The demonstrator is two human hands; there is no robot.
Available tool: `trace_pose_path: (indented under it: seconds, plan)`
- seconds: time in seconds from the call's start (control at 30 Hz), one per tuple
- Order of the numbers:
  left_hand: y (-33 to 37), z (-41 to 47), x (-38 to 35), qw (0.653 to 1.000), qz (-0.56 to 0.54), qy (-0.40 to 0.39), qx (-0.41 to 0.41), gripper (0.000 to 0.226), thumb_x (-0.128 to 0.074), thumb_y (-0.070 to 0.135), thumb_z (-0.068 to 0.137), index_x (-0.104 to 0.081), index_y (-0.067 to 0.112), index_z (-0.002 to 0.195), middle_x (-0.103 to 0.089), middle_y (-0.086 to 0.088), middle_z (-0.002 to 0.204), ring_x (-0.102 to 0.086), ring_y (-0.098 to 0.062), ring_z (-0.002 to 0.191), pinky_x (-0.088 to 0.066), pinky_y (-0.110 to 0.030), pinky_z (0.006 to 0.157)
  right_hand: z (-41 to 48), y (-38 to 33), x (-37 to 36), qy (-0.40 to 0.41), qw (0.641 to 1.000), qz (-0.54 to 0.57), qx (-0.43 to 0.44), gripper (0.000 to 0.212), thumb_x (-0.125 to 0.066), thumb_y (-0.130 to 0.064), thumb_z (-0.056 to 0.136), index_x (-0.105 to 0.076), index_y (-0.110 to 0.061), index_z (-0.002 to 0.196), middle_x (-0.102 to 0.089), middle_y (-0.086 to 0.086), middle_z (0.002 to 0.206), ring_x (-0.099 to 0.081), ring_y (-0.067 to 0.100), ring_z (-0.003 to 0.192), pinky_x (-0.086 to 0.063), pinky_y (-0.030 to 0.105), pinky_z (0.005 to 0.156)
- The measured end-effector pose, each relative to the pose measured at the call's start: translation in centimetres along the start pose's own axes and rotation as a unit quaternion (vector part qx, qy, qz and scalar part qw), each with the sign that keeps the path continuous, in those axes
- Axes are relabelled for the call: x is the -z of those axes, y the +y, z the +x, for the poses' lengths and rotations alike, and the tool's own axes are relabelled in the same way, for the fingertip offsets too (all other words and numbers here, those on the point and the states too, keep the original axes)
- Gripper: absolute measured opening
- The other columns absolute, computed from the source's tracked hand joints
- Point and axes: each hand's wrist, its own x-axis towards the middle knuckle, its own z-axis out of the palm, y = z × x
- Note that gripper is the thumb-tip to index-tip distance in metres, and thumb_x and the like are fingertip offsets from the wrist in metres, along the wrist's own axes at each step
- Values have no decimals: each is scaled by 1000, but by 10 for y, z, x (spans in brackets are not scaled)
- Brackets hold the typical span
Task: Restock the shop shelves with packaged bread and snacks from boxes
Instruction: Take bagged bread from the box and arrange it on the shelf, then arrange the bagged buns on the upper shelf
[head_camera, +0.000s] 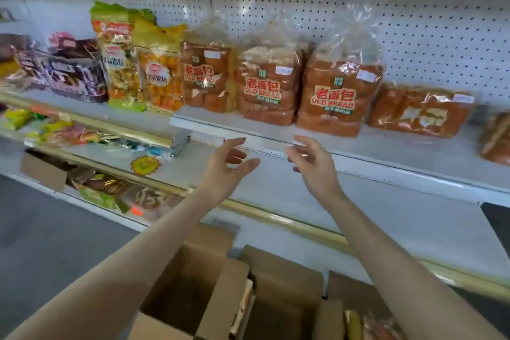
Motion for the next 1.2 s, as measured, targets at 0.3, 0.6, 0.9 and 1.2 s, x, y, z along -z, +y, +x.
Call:
trace_pose_path:
  seconds: [0.3, 0.6, 0.9, 1.2]
  plan:
    - [-155, 29, -29, 987, 14, -87, 137, 48, -71, 32, 85, -52, 25, 129, -62, 5, 102, -61, -7, 96, -47, -10, 74, 5, 138, -65, -21, 984, -49, -167, 39, -63, -31, 92, -55, -18, 128, -64, -3, 108, -64, 19, 101, -53, 38, 92]
    - [-307, 23, -50, 950, 31, -212, 227, 52, -66, 37, 88, -49, 20, 134, -62, 7, 112, -59, -1, 99, -45, -16, 82, -38, 263, -130, -7, 944, -67, -323, 45, -60, -35, 94, -51, -18, 135, -62, -6, 116, -60, 8, 103, -50, 29, 94]
    - [-459, -5, -70, 905, 52, -272, 322, 52, -68, 37, 86, -51, 19, 132, -63, 9, 106, -59, -1, 97, -42, -13, 77, -87, 388, -203, 7, 901, -78, -427, 49, -62, -33, 92, -50, -12, 135, -64, 1, 118, -61, 12, 105, -51, 38, 98]
    - [-569, -51, -108, 866, 53, -268, 419, 49, -67, 30, 88, -49, 16, 132, -61, 8, 100, -56, 0, 90, -38, -13, 68, -124, 502, -243, -11, 863, -118, -491, 45, -61, -36, 93, -52, -15, 132, -65, 2, 121, -61, 16, 108, -50, 42, 98]
